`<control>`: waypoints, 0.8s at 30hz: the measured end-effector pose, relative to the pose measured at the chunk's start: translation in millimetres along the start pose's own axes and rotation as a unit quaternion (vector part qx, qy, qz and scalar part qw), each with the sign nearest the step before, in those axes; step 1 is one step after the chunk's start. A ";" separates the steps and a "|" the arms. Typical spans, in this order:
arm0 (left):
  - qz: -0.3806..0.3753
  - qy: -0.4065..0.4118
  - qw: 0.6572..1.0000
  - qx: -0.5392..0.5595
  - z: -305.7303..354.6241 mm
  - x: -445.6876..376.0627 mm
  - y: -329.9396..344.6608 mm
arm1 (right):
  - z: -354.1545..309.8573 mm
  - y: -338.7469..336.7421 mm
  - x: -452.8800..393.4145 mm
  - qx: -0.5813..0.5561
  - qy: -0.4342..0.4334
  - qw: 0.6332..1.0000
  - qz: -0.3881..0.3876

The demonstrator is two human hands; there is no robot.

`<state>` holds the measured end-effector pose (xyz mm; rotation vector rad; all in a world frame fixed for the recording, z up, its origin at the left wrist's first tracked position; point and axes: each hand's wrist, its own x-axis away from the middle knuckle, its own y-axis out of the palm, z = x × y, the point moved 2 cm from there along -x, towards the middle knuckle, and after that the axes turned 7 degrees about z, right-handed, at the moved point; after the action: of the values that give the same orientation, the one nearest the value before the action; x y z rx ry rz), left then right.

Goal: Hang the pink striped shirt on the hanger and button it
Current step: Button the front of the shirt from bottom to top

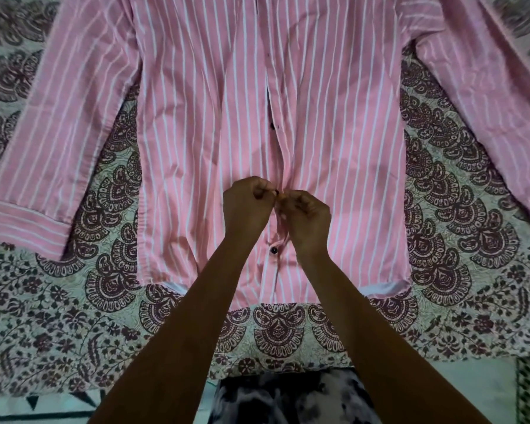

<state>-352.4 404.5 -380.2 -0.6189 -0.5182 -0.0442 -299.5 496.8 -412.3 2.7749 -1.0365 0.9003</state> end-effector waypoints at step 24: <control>-0.033 -0.186 0.964 0.189 1.1 1.3 -6.4 | -11.9 -1.9 -9.4 -0.003 -0.033 0.996 -0.083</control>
<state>-352.9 400.0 -375.4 -0.2327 -0.8865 0.1080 -310.1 506.6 -407.1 2.8522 -0.7977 0.7892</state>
